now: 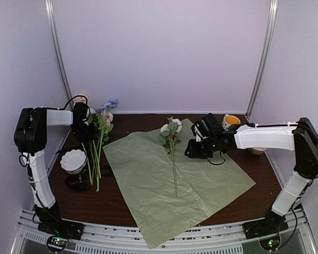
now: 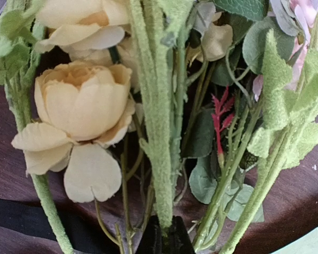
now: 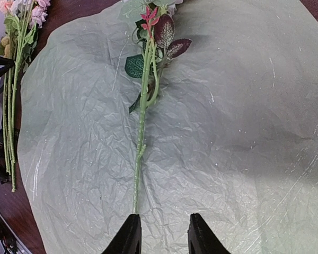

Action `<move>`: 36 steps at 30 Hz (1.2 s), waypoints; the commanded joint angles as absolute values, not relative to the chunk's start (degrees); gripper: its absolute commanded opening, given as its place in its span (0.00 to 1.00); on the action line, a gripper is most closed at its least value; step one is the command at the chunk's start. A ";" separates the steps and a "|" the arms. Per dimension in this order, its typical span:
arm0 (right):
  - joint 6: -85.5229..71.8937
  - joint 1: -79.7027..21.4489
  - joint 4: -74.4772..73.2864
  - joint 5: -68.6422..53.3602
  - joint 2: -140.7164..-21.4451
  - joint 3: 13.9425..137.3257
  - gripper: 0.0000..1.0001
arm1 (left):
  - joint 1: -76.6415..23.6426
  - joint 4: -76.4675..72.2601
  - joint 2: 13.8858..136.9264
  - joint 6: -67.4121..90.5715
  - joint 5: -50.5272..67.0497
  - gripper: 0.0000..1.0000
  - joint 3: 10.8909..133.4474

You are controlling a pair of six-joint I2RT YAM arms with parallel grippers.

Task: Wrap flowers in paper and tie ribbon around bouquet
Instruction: Pick up the fake flower from the corner of the board, then pass from the left arm to the right

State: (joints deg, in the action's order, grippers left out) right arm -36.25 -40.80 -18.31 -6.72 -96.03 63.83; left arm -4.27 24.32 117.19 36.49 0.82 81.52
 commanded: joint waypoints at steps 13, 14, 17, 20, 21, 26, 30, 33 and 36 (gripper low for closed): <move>-33.78 -40.69 -21.43 -3.40 -91.18 64.19 0.33 | -3.74 10.88 97.60 38.05 3.70 0.00 72.95; -33.53 -40.69 -21.51 -3.47 -90.88 64.35 0.33 | -3.76 9.30 96.33 37.84 4.64 0.00 72.22; -31.48 -40.69 -20.36 -5.23 -89.49 64.36 0.33 | -3.94 2.46 91.64 37.42 8.93 0.00 68.55; -28.79 -40.87 -17.52 -8.01 -86.70 64.34 0.33 | -5.51 -4.36 84.68 36.13 12.39 0.00 64.79; -27.91 -40.87 -15.98 -9.12 -85.52 64.31 0.32 | -6.52 -6.31 82.64 35.37 13.11 0.00 63.72; -23.56 -42.69 -4.69 -20.11 -80.94 66.40 0.32 | -14.25 -14.65 74.80 35.58 21.11 0.00 60.68; -21.24 -46.77 -1.28 -26.16 -82.84 73.06 0.32 | -22.69 -22.85 71.55 36.99 27.56 0.00 59.84; -20.93 -48.87 -0.70 -29.00 -85.86 78.83 0.34 | -28.16 -30.37 70.93 39.28 30.24 0.00 59.51; -22.72 -50.32 3.01 -31.12 -87.95 81.75 0.42 | -32.55 -32.29 71.40 39.35 31.36 0.00 60.32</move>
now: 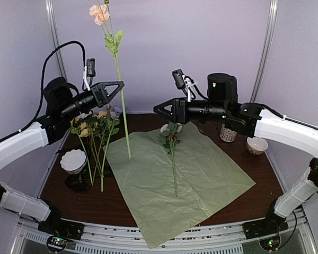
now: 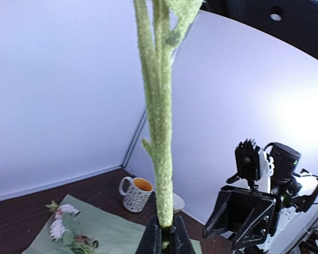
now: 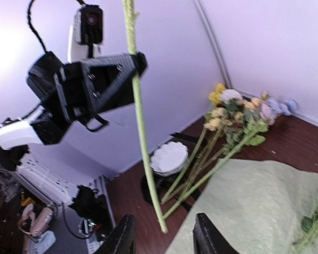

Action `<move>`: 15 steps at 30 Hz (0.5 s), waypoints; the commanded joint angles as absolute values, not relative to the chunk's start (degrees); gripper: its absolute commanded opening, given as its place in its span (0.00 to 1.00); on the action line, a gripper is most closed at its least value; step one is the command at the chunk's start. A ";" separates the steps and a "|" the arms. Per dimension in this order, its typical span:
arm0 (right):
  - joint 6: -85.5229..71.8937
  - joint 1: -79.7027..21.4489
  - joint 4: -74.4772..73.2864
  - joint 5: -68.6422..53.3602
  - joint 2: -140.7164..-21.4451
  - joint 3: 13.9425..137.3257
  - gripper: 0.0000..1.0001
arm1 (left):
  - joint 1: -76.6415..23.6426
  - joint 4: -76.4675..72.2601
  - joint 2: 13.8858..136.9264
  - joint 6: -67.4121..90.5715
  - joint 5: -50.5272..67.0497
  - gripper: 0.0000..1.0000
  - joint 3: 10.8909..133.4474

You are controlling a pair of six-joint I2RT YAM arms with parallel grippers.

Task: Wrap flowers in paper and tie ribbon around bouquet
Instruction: Pass from the left arm to the right

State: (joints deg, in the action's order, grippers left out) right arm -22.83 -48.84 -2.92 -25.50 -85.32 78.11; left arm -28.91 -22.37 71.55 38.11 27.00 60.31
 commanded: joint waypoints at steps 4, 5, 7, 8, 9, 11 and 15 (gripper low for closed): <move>-22.59 -51.92 4.24 -30.82 -90.06 84.81 0.55 | -36.74 -33.13 72.38 38.16 31.73 0.00 60.98; -22.68 -52.08 4.30 -30.88 -90.48 85.15 0.56 | -37.53 -33.21 72.60 37.98 31.75 0.00 61.14; -23.00 -52.20 4.83 -30.55 -90.93 85.34 0.56 | -38.29 -33.15 73.13 37.70 31.57 0.00 61.43; -23.12 -52.29 5.15 -30.27 -91.16 85.43 0.56 | -38.72 -33.14 73.45 37.67 31.68 0.00 61.56; -23.26 -52.29 5.14 -30.02 -91.47 85.54 0.55 | -39.17 -33.32 73.94 37.69 31.81 0.00 61.74; -23.20 -52.40 4.74 -30.42 -92.12 86.00 0.53 | -40.05 -33.38 74.91 37.61 32.21 0.00 62.18; -23.77 -52.39 5.14 -30.97 -92.41 85.69 0.38 | -40.78 -33.18 75.87 37.01 32.03 0.00 62.39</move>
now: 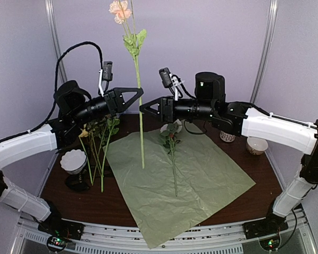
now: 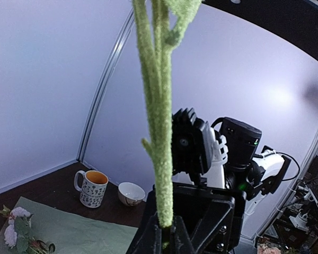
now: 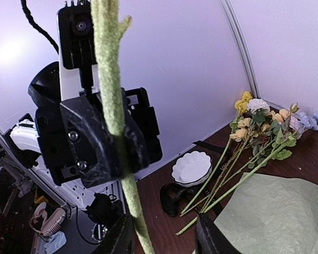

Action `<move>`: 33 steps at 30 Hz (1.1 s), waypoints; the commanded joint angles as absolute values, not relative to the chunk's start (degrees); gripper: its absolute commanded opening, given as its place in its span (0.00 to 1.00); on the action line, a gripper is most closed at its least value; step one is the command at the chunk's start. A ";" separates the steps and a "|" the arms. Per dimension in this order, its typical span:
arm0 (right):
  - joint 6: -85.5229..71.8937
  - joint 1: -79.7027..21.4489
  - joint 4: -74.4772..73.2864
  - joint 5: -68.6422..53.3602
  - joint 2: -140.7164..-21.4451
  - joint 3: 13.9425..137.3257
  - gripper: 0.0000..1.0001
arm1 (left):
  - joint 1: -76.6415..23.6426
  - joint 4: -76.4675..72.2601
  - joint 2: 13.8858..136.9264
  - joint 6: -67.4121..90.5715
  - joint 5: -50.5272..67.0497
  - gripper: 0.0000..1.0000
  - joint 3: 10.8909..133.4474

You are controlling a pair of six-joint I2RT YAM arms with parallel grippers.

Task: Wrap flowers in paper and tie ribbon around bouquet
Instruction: Pass from the left arm to the right, then place the fake flower on the flattened wrapping paper.

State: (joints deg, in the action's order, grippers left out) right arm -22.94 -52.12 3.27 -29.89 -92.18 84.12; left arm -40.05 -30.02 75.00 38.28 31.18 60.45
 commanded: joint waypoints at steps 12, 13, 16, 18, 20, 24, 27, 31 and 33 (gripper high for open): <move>-26.37 -51.88 5.54 -29.86 -92.14 83.81 0.00 | -41.13 -29.77 77.25 36.34 30.16 0.00 62.84; -27.33 -51.46 5.10 -29.07 -91.88 83.40 0.00 | -41.13 -27.75 77.32 35.93 28.67 0.00 63.29; -31.63 -49.33 4.12 -27.65 -90.80 80.33 0.00 | -41.05 -13.65 77.62 32.71 20.58 0.55 66.21; -35.06 -47.40 2.38 -26.78 -89.95 77.64 0.00 | -40.74 -2.97 78.01 29.79 11.58 0.75 68.72; -37.66 -45.25 -3.41 -25.53 -89.58 75.04 0.00 | -39.64 6.89 79.14 27.44 3.39 0.78 71.22; -39.94 -41.49 -10.14 -23.95 -89.41 68.17 0.00 | -35.50 22.19 82.79 26.11 -5.50 0.78 74.51; -41.51 -38.46 -10.88 -25.47 -90.25 63.31 0.00 | -30.88 24.62 84.38 27.13 -3.52 0.76 72.03; -41.60 -35.12 -10.18 -26.41 -93.84 59.95 0.00 | -25.61 23.51 85.27 28.55 -2.85 0.74 67.44; -41.79 -34.22 -9.64 -27.65 -96.22 59.85 0.00 | -23.38 23.38 86.18 28.52 -2.82 0.73 66.30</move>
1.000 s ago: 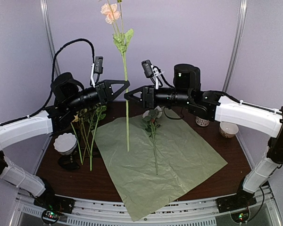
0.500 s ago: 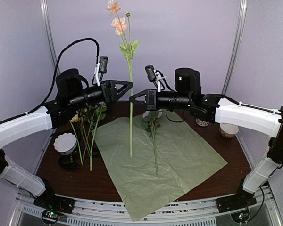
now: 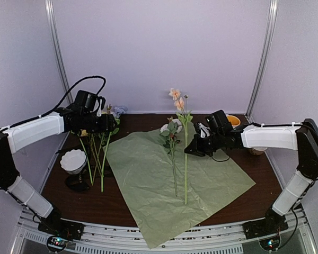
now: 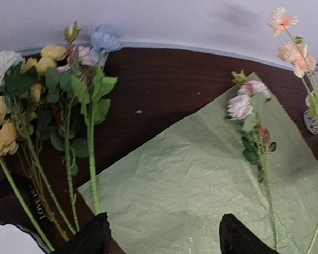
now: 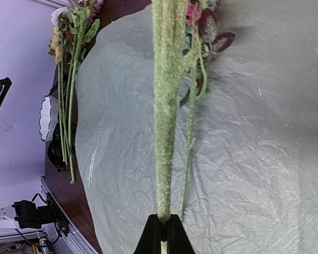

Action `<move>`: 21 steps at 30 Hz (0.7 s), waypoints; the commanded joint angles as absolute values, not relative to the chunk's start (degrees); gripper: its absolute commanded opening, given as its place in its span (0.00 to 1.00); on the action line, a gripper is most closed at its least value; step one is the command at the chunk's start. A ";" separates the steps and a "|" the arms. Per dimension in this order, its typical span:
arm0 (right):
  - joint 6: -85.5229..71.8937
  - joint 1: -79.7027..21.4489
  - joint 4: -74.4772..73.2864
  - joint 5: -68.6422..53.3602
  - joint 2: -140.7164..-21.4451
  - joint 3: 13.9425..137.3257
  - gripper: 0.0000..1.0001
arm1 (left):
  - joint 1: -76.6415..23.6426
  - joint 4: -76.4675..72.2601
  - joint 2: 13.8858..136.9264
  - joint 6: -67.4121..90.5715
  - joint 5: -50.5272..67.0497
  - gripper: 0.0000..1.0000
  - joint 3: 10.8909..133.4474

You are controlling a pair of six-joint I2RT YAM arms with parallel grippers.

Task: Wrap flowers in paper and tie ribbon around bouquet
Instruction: Place the fake flower on the flattened wrapping paper.

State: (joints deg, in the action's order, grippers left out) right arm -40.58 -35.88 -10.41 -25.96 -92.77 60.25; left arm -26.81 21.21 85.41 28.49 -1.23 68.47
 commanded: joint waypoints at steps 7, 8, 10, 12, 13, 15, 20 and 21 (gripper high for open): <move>-45.31 -33.30 -4.42 -29.75 -103.42 62.36 0.00 | -19.27 24.31 91.66 28.12 -2.53 0.66 65.16; -46.04 -33.09 -3.68 -29.78 -104.20 62.55 0.00 | -18.80 24.46 92.39 28.19 -2.53 0.65 65.07; -47.02 -32.52 -2.75 -29.41 -105.46 62.66 0.00 | -17.74 24.38 93.31 28.58 -2.63 0.62 64.73; -46.99 -32.27 -3.25 -28.56 -106.35 62.79 0.09 | -16.97 23.53 93.92 28.85 -2.78 0.59 64.31; -46.68 -32.26 -3.76 -28.27 -106.62 62.93 0.12 | -16.69 23.20 94.40 28.71 -2.78 0.56 64.32; -45.74 -32.26 -5.27 -27.58 -106.76 63.28 0.19 | -16.28 23.03 95.81 27.83 -2.73 0.50 64.97; -42.12 -32.26 -10.58 -24.06 -104.20 63.84 0.28 | -16.19 23.11 100.94 24.46 -0.28 0.47 68.20; -41.21 -32.33 -11.90 -23.21 -103.50 64.01 0.28 | -16.20 23.36 102.12 24.36 -0.19 0.48 68.88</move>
